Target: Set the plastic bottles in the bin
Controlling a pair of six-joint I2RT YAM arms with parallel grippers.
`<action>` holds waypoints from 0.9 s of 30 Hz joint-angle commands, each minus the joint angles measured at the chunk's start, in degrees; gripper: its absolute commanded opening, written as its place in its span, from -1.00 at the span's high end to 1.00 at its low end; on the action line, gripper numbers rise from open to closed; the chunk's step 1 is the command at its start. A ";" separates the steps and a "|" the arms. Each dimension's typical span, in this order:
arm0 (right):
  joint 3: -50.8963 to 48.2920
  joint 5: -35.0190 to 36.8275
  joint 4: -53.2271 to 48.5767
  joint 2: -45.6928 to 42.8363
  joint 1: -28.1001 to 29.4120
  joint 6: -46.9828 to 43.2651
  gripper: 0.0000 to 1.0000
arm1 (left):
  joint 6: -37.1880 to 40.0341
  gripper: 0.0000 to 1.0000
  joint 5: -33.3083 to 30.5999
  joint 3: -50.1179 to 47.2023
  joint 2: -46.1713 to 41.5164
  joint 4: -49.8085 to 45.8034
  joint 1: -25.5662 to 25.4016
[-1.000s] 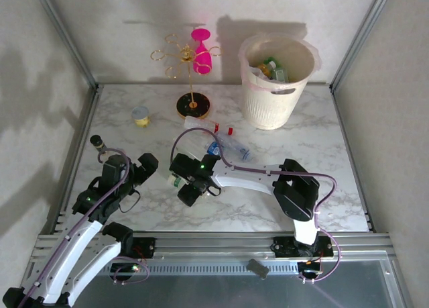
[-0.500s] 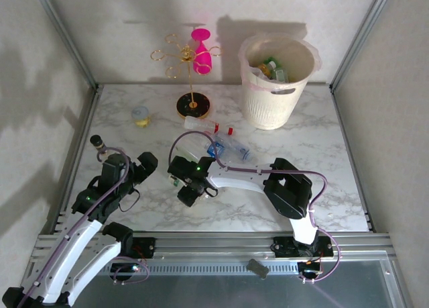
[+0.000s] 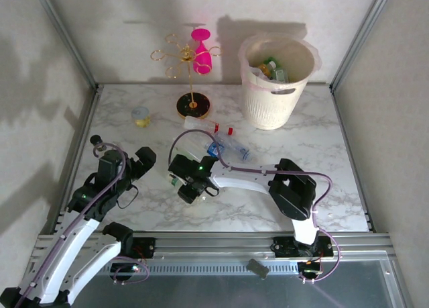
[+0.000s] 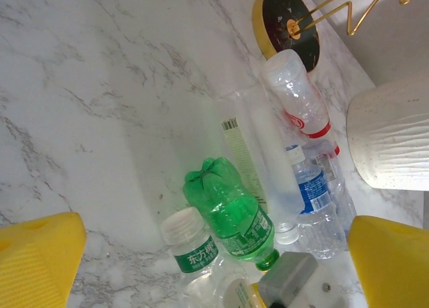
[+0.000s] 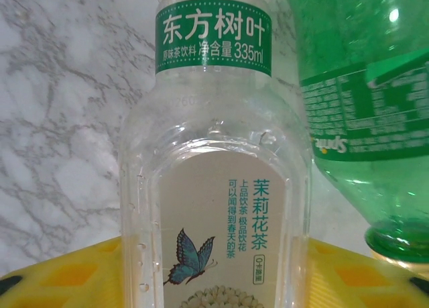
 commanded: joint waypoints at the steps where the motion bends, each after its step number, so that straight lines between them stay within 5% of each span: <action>1: -1.15 -0.39 1.96 -6.44 -0.67 0.33 -0.12 | 1.88 -0.99 -0.05 4.01 -1.26 -0.35 -0.39; 12: -10.00 3.63 13.50 -26.76 -7.97 2.50 -0.08 | 3.79 -0.98 8.14 5.30 -0.24 11.94 -6.23; 22: -8.90 4.78 17.91 -36.75 -15.87 3.44 -0.06 | 12.66 -0.99 5.48 17.76 14.90 15.98 -19.61; 27: -3.15 8.96 19.30 -37.54 -21.72 2.35 -0.07 | 18.40 -0.99 2.07 27.68 23.75 13.58 -20.44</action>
